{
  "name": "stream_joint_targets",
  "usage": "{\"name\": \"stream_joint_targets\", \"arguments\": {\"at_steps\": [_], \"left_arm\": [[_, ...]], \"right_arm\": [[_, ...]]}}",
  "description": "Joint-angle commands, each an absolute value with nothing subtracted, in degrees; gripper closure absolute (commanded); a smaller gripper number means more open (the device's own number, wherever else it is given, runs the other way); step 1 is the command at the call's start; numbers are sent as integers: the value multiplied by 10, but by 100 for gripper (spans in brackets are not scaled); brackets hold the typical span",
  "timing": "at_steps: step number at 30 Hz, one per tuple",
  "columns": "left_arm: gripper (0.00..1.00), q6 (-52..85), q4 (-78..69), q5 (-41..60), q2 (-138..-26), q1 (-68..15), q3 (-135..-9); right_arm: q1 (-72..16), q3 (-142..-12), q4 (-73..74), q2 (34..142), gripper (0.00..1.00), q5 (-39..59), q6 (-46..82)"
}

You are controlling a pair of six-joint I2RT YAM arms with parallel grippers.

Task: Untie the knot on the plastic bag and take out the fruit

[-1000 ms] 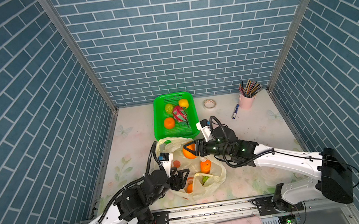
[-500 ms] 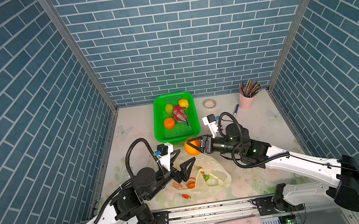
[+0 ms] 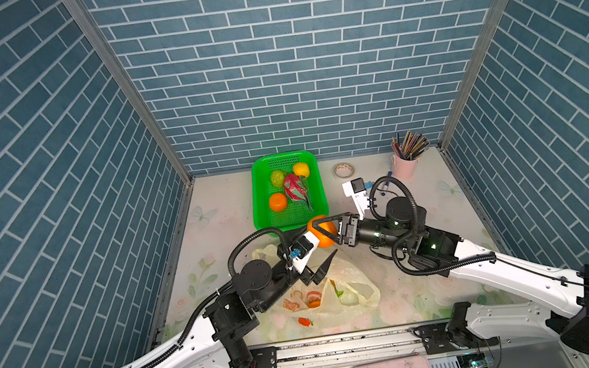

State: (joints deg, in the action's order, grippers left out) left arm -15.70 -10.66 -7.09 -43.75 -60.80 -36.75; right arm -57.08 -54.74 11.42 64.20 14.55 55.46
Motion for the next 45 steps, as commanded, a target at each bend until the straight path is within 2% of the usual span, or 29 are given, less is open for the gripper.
{"name": "stream_joint_targets", "arguments": {"at_steps": [1,7,14,21,32,38,41,45], "left_arm": [[11,-278,-144,-79,-448,-610,-399],[12,-369,-123,-76,-484,-609,-432],[12,-393,-119,-96,-504,-595,-464],[12,-336,-114,11,-489,-520,-474],[11,-384,-69,79,-510,-497,-501],[13,-370,-67,159,-523,-477,-516],[19,-357,-75,182,-528,-478,-515],[29,-350,-76,180,-530,-477,-512]], "right_arm": [[-569,-567,94,628,60,141,549],[-570,-564,87,622,60,143,549],[-569,-560,68,612,60,132,549],[-569,-556,48,600,60,121,544],[-569,-573,37,634,61,215,541],[-569,-581,37,641,60,217,536],[-569,-581,43,644,58,217,535],[-569,-583,40,643,49,217,534]]}}
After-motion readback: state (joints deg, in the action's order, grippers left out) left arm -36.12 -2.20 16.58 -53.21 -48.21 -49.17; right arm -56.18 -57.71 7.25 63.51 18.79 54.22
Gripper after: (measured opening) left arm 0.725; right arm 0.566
